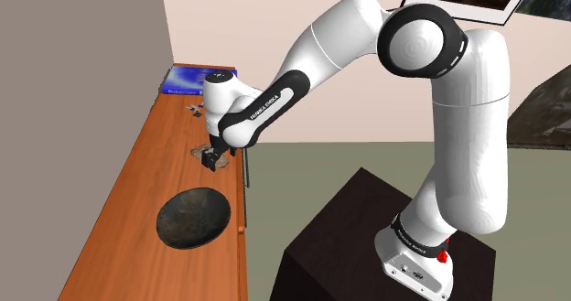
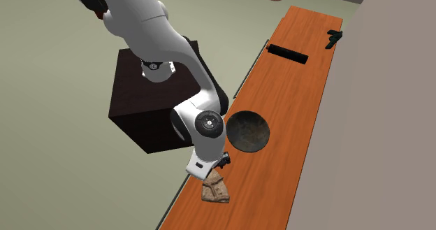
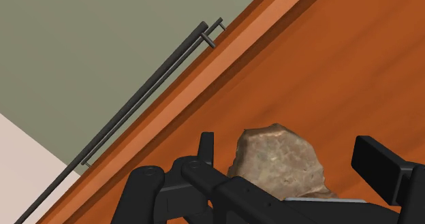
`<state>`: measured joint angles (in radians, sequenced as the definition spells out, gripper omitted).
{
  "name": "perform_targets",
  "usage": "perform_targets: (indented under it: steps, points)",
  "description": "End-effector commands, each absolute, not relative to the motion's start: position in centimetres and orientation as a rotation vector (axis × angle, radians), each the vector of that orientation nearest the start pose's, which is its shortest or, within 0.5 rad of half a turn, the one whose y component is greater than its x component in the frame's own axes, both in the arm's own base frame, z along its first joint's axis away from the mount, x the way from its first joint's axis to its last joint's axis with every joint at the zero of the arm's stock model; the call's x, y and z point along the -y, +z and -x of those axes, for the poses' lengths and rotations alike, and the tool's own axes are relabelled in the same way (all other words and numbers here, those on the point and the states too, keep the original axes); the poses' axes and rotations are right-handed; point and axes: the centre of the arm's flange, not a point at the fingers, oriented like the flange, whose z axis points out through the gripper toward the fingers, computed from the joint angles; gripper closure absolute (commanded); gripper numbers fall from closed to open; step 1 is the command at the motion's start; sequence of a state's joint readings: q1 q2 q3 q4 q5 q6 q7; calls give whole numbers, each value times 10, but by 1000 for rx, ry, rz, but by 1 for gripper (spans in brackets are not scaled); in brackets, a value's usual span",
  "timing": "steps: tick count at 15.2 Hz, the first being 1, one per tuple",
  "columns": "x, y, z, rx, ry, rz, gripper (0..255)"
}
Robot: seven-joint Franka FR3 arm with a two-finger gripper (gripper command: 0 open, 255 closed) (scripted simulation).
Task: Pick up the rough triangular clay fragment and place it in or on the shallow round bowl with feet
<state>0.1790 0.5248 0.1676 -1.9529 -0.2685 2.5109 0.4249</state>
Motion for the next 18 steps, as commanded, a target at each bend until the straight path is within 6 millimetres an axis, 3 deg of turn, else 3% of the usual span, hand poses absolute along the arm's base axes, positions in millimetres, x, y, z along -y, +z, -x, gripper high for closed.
perform_targets:
  steps: [1,2,11,18]
  points:
    - [-210,214,-587,178,-117,3191,0]
    - [-210,214,-587,178,-117,3191,255]
    - [-210,214,-587,178,-118,3191,255]
    - [-210,251,-587,178,-118,3191,255]
